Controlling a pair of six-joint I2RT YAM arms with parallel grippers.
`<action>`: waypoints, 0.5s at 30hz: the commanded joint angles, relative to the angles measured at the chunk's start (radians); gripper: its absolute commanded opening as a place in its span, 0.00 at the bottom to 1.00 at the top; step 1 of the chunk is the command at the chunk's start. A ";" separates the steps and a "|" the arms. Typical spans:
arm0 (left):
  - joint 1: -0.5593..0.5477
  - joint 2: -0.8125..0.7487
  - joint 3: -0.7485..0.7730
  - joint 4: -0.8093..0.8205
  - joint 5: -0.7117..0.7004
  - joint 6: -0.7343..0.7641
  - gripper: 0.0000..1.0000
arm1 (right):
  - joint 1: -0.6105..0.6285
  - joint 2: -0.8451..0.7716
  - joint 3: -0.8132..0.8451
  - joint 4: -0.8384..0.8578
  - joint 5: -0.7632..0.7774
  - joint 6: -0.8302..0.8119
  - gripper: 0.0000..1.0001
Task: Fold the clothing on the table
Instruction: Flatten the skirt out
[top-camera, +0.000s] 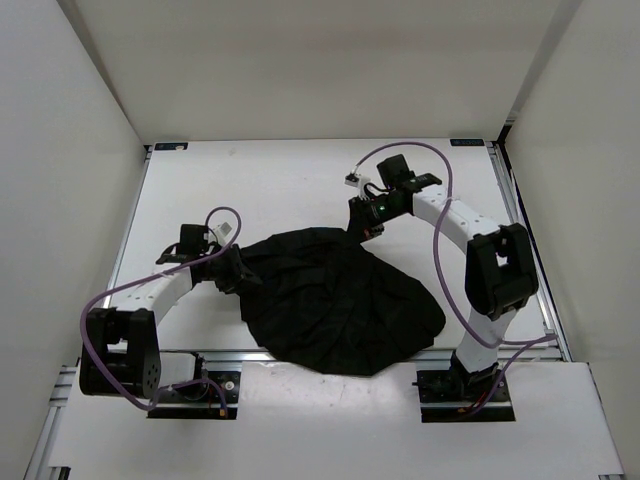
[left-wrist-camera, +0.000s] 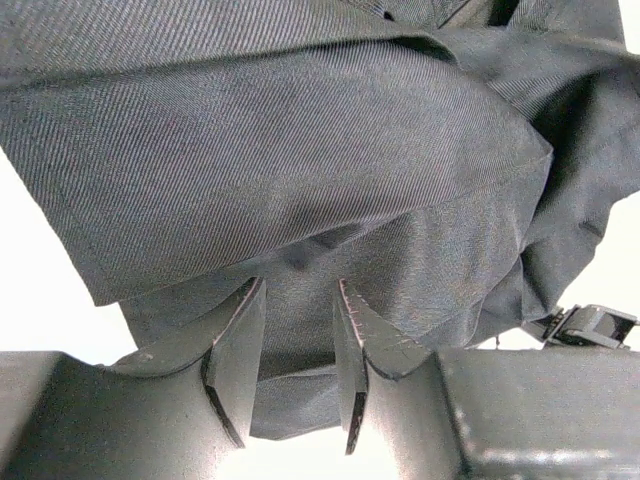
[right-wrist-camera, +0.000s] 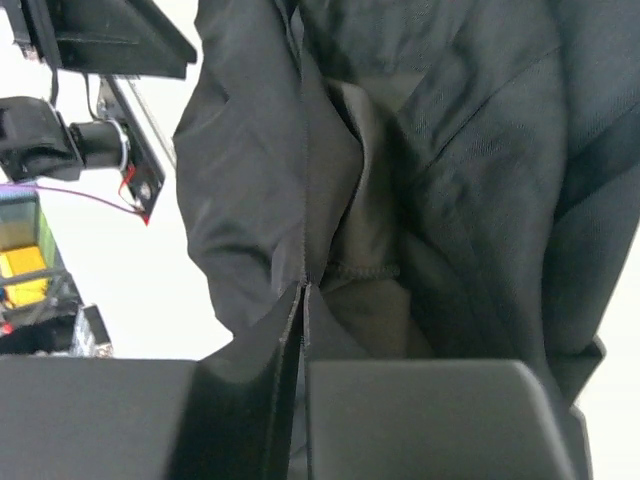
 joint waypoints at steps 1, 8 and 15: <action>0.007 -0.044 -0.007 0.033 0.034 -0.008 0.44 | 0.014 -0.092 0.013 -0.085 0.036 -0.043 0.00; 0.011 -0.060 -0.004 0.036 0.040 -0.008 0.44 | -0.041 -0.103 0.362 -0.048 0.225 0.105 0.00; 0.005 -0.053 0.010 0.036 0.046 -0.019 0.44 | -0.008 -0.231 0.619 0.135 0.544 0.139 0.00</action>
